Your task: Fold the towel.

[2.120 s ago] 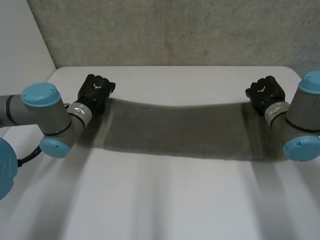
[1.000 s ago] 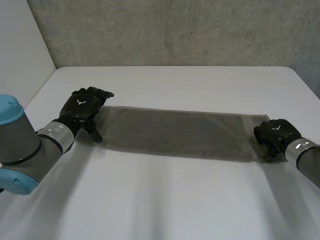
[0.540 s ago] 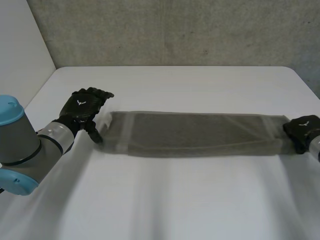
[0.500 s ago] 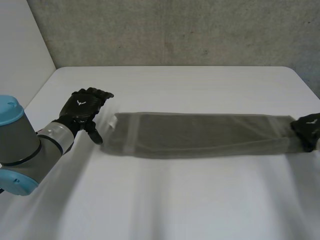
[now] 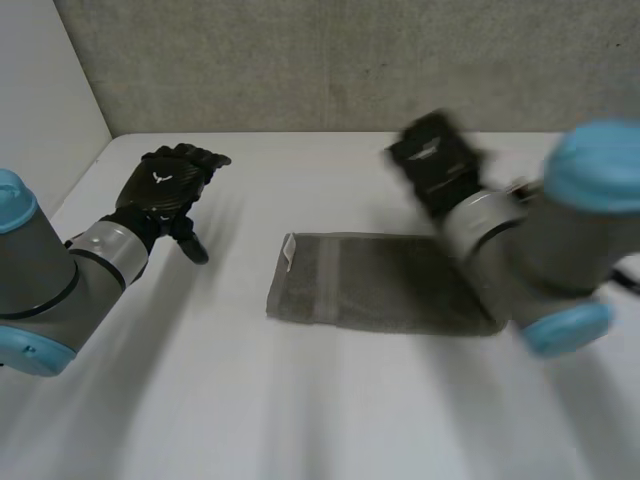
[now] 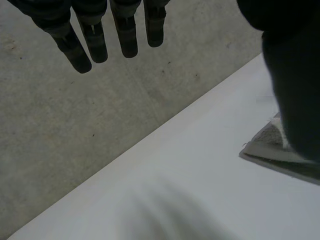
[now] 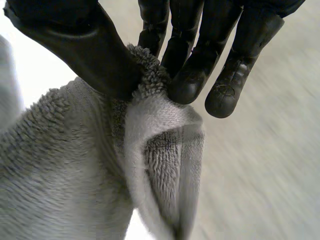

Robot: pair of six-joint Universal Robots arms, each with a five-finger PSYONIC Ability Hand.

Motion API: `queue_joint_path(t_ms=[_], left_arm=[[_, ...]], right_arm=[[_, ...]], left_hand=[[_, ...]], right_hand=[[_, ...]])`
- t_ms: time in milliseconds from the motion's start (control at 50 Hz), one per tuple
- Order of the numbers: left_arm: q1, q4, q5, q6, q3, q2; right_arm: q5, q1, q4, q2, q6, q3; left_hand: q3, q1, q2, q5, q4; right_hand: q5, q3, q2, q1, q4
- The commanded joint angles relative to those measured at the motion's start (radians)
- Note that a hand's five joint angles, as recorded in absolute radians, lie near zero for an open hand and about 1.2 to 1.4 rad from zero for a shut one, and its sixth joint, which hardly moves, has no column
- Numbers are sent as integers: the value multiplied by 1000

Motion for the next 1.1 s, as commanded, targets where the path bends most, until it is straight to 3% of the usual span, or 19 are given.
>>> queue_joint_path(t_ms=[20,100,120,140,180,260,360,420,500,660,780,900,960,980,1000,1040,1100], left_arm=[[-21,0,0,0,-4,-5],[-21,2,0,2,-1,-14],[-22,2,0,2,1,-17],[-22,2,0,2,1,-17],[-30,2,0,5,5,-20],[-45,3,-1,6,16,-26],[-84,3,-1,5,20,-29],[-124,3,-18,3,17,-28],[-173,3,-40,2,17,-28],[-233,9,-58,0,16,-32],[-242,11,-60,0,16,-40],[-242,11,-61,0,17,-42],[-242,11,-61,-1,16,-42],[-242,11,-61,-1,14,-42],[-242,11,-61,-1,14,-42],[-240,11,-61,-1,14,-42],[-240,11,-63,-1,14,-40]], right_arm=[[-125,162,-13,194,-45,-2],[-176,179,-15,229,-56,-3],[-177,176,-16,237,-57,-6],[-178,176,-16,237,-57,-6],[-158,172,-18,230,-59,-5],[-125,167,-12,205,-40,7],[-113,147,-26,73,33,81],[-99,34,-10,-60,180,164],[-102,-60,17,-134,294,260],[-124,-242,74,-146,288,418],[-127,-292,60,-122,271,461],[-136,-316,54,-27,242,448],[-135,-316,54,-13,240,435],[-133,-316,54,-11,240,432],[-133,-316,54,-11,240,432],[-131,-316,46,-13,242,426],[-121,-315,40,-20,240,419]], left_hand=[[-57,-79,-69,-206,-74],[-54,-77,-66,-203,-72],[-57,-79,-69,-205,-74],[-57,-79,-69,-206,-74],[-54,-77,-66,-203,-72],[-51,-74,-63,-200,-69],[-51,-74,-63,-200,-69],[-51,-74,-63,-200,-69],[-51,-74,-63,-200,-69],[-51,-74,-63,-200,-69],[-51,-74,-63,-200,-69],[-51,-74,-63,-200,-69],[-51,-74,-63,-200,-69],[-51,-74,-63,-200,-69],[-51,-74,-63,-200,-69],[-51,-74,-63,-200,-69],[-51,-74,-63,-200,-69]], right_hand=[[63,49,68,66,50],[63,49,68,66,50],[-96,-109,-91,-93,-109],[-98,-111,-93,-95,-110],[-1159,-1172,-1154,-1156,-1172],[-1159,-1172,-1154,-1156,-1172],[-1159,-1172,-1154,-1156,-1172],[-1159,-1172,-1154,-1156,-1172],[-1159,-1172,-1154,-1156,-1172],[-1114,-1127,-1109,-1111,-1126],[-1105,-1118,-1100,-1102,-1117],[-902,-915,-897,-899,-915],[-691,-704,-686,-688,-703],[-380,-393,-375,-377,-392],[-377,-390,-372,-374,-389],[61,48,66,64,48],[63,49,68,66,50]])
